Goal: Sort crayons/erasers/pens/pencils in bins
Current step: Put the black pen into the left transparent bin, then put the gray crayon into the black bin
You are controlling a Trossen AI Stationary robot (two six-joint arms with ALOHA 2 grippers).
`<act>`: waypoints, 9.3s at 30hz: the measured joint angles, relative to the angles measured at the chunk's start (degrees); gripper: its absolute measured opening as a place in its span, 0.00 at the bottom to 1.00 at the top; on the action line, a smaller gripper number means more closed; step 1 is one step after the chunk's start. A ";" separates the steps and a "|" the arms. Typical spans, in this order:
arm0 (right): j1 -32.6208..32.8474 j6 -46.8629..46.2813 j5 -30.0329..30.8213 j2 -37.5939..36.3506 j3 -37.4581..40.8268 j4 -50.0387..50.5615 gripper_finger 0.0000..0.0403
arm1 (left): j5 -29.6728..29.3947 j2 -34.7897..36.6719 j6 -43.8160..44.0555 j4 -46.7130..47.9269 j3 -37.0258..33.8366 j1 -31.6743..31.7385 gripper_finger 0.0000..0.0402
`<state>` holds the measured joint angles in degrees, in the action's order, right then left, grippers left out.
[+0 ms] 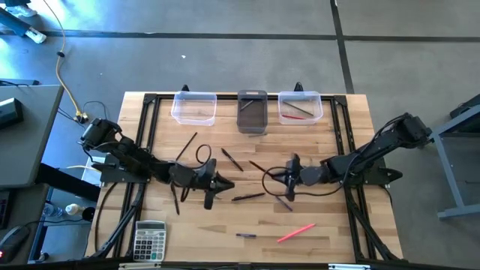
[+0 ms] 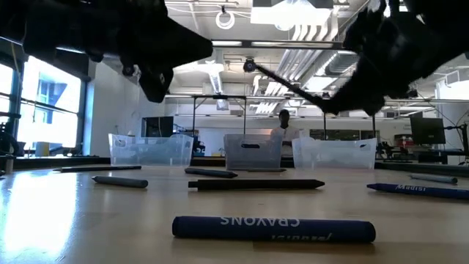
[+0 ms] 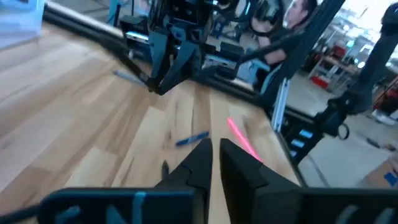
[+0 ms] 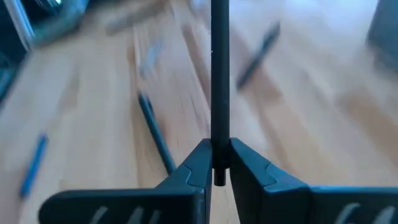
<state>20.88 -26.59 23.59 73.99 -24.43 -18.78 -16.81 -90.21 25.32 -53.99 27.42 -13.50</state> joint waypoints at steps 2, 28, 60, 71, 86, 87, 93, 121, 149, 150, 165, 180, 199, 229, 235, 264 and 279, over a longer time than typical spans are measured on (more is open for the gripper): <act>-0.02 2.22 0.91 0.09 0.00 -5.66 0.07 | -0.85 0.00 -0.60 -0.80 0.00 -0.02 0.10; 0.03 14.68 -9.10 20.33 -1.99 -50.67 0.07 | -5.54 0.00 -15.66 -5.88 10.26 -0.02 0.39; 0.15 17.85 -9.69 20.60 -5.11 -46.39 0.32 | -1.63 0.63 -29.26 -6.32 12.50 -0.57 0.05; 0.13 21.09 -2.55 17.60 -5.11 -34.98 0.60 | -9.20 11.65 -35.57 8.49 12.50 -0.57 0.03; 0.02 22.01 3.05 10.87 -5.11 -12.36 0.24 | -20.76 26.56 -35.03 56.10 19.67 11.44 0.03; 0.00 21.44 3.38 10.87 -5.11 -11.10 0.19 | -21.36 26.29 -35.25 60.26 21.21 13.62 0.03; 0.02 21.28 3.48 10.87 -5.11 -9.30 0.02 | -20.90 22.54 -38.32 74.99 26.68 27.95 0.03; 0.00 24.13 3.53 10.87 -5.11 -9.28 0.00 | -0.81 -1.71 -64.78 71.75 27.06 61.27 0.03; 0.02 24.78 3.30 10.90 -5.11 -9.27 0.00 | -10.37 -1.05 -69.03 70.81 27.51 57.05 0.19; 0.00 25.13 3.29 10.90 -5.11 -9.27 0.00 | -10.39 -0.14 -69.00 70.56 27.53 56.42 0.18; 0.15 28.08 2.37 11.20 0.60 -25.42 0.00 | 4.33 19.02 -50.95 61.50 18.36 42.37 0.00; 0.15 28.13 -0.12 11.14 6.93 -39.29 0.00 | 3.67 24.31 -37.46 56.16 7.91 17.03 0.00; 0.15 26.60 -0.15 11.11 6.84 -35.27 0.00 | 2.79 14.51 -21.59 58.51 7.89 -6.23 0.17; 0.13 26.60 -0.15 11.09 6.84 -34.17 0.00 | 8.86 0.56 -16.57 59.27 9.11 -0.29 0.27; 0.13 26.60 -0.15 11.09 6.84 -34.18 0.00 | 8.81 -1.13 -18.44 61.70 11.57 -0.39 0.19; 0.13 26.60 -0.15 11.09 6.84 -33.73 0.00 | 8.39 -6.17 -22.98 83.39 28.99 2.99 0.02; 0.13 26.56 -0.15 11.09 6.82 -33.36 0.00 | 2.15 5.55 -27.37 67.68 32.28 20.76 0.03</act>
<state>21.02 -0.03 23.44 85.08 -17.61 -52.14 -14.66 -84.66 -2.04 13.68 59.70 7.26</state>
